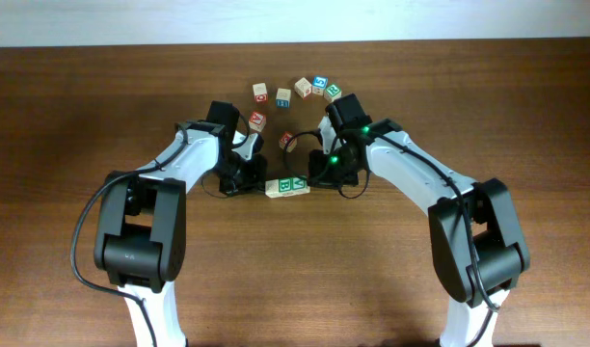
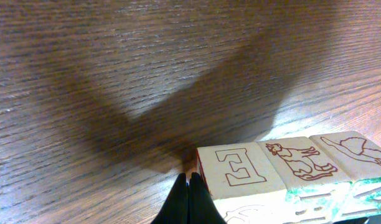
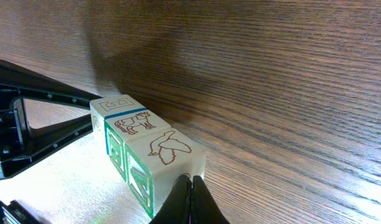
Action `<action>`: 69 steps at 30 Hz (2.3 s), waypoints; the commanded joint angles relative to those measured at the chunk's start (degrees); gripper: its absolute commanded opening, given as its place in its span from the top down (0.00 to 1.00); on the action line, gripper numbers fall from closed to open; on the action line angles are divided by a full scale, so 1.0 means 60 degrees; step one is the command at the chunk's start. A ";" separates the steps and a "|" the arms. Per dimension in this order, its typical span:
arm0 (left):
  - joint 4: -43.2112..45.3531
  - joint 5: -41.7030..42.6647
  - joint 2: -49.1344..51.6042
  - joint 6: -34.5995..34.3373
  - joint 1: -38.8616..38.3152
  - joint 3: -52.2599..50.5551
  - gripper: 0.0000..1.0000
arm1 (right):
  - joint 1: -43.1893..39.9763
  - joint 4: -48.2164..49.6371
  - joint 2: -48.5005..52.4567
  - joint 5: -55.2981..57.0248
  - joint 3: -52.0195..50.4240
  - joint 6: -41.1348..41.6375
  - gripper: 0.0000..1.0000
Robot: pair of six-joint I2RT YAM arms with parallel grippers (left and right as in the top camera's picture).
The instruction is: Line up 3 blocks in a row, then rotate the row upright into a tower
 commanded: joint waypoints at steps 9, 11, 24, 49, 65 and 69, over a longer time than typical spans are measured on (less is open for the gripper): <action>-0.0339 -0.1002 -0.0208 0.0044 -0.0372 0.0007 1.00 | 0.0506 0.0000 -0.0197 -0.0557 0.0200 0.0015 0.96; -0.0415 -0.1315 -0.0208 0.0044 -0.0372 0.0007 1.00 | 0.0535 0.0000 -0.0197 -0.0554 0.0200 0.0015 0.96; -0.0444 -0.1381 -0.0208 -0.0095 -0.0372 0.0142 1.00 | 0.0627 -0.0131 -0.0197 -0.0146 0.0200 0.0007 0.96; -0.0433 -0.1523 -0.0208 -0.0135 -0.1071 0.0146 1.00 | 0.0590 -0.0313 0.0663 0.1155 0.0160 0.1009 0.89; -0.1096 -0.2095 -0.0208 0.0805 -0.0215 0.0401 1.00 | -0.0036 -0.0484 0.0663 -0.0229 0.0164 0.0069 0.96; -0.1133 -0.0754 -0.0208 0.1443 -0.0215 0.0557 1.00 | -0.0036 -0.0488 0.0663 -0.0448 0.0164 -0.0011 0.96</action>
